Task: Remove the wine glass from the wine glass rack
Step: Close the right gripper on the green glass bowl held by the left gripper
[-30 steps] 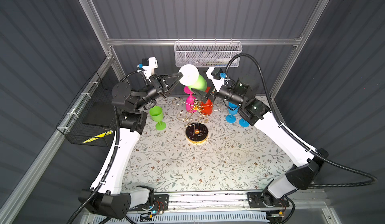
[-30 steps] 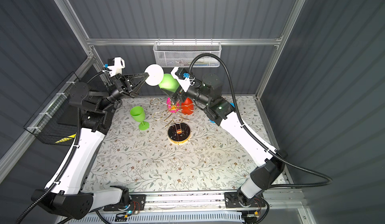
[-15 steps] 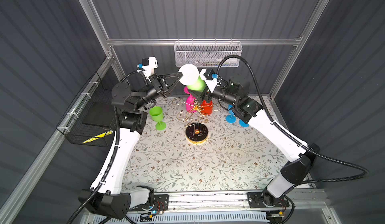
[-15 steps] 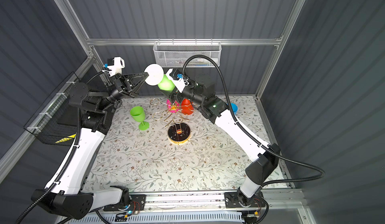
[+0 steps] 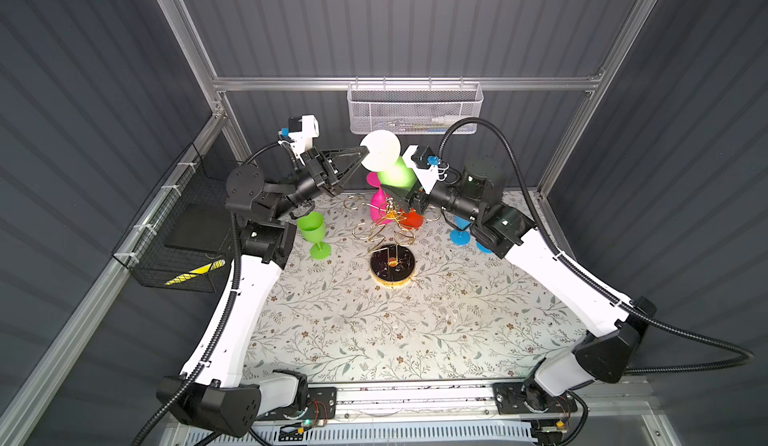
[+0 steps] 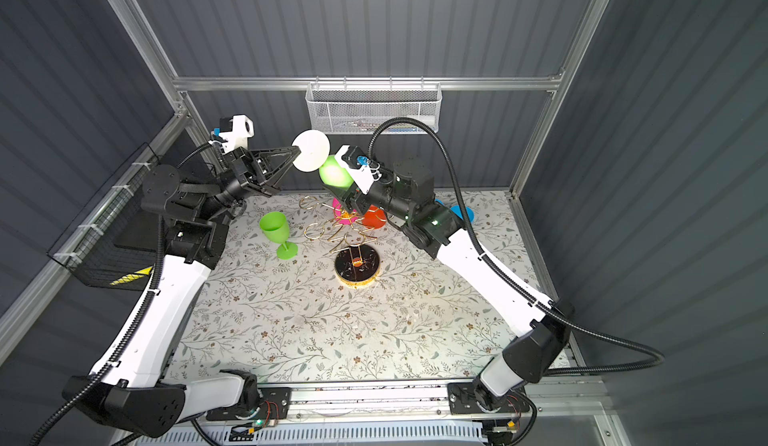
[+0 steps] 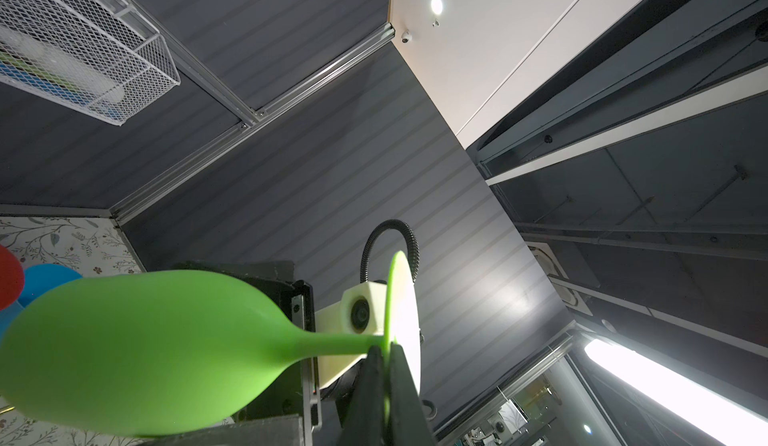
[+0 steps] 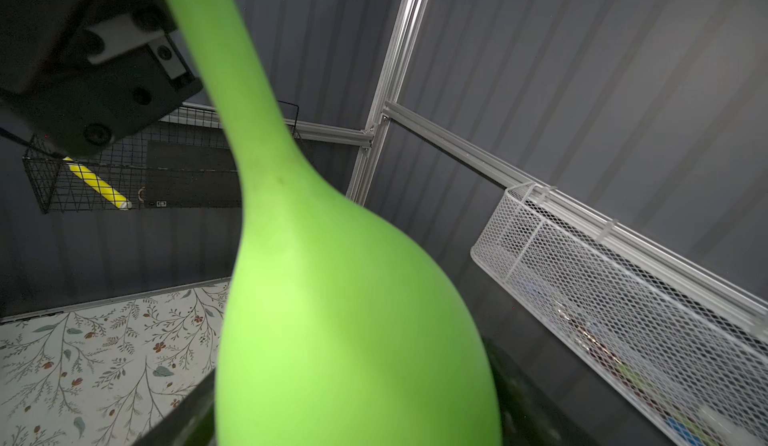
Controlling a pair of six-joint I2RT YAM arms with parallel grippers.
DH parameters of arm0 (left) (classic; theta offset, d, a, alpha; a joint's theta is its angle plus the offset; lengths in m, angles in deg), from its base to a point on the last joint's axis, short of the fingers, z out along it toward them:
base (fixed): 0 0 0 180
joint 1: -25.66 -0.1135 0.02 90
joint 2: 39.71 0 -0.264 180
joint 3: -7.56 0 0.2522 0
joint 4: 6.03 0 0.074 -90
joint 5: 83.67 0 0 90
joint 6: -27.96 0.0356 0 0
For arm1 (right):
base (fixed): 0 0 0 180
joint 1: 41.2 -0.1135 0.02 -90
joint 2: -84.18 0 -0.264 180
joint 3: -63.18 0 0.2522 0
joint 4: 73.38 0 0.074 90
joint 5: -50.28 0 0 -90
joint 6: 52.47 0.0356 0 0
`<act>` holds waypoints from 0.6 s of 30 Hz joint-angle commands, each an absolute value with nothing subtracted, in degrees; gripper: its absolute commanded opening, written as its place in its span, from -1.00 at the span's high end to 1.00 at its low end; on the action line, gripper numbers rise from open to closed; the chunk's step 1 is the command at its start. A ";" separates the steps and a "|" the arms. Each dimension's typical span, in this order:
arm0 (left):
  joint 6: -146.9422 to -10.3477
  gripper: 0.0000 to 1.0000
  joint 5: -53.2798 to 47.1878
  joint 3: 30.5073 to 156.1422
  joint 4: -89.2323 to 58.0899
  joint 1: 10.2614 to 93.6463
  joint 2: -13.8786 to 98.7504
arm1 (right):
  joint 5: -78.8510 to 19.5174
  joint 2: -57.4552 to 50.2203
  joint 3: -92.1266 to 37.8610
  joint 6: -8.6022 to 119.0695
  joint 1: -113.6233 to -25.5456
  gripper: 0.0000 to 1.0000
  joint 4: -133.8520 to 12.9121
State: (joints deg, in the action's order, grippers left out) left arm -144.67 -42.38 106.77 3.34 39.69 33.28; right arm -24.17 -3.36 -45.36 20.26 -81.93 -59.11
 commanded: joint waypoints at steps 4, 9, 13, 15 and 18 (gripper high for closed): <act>-138.72 0.23 -42.48 106.41 4.37 39.37 31.67 | -29.22 6.31 -38.57 28.13 -82.07 -0.28 -54.91; -132.73 -0.13 -40.95 105.44 2.41 39.38 31.73 | -32.56 13.10 -33.12 31.03 -82.14 -0.20 -47.46; -119.70 -0.21 -38.64 104.92 -4.19 39.38 31.16 | -35.07 18.01 -29.71 33.91 -82.15 -0.16 -40.73; -111.19 -0.21 -36.91 104.38 -6.76 39.59 30.72 | -36.33 19.66 -29.12 35.08 -82.12 -0.14 -37.68; -96.47 -0.17 -34.42 104.73 -12.66 39.96 30.95 | -37.31 22.42 -29.45 36.76 -82.10 -0.12 -30.83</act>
State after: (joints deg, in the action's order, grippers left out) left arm -114.13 -37.25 104.81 -6.12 39.58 32.04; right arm -34.68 20.31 -29.34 33.63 -82.13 -37.93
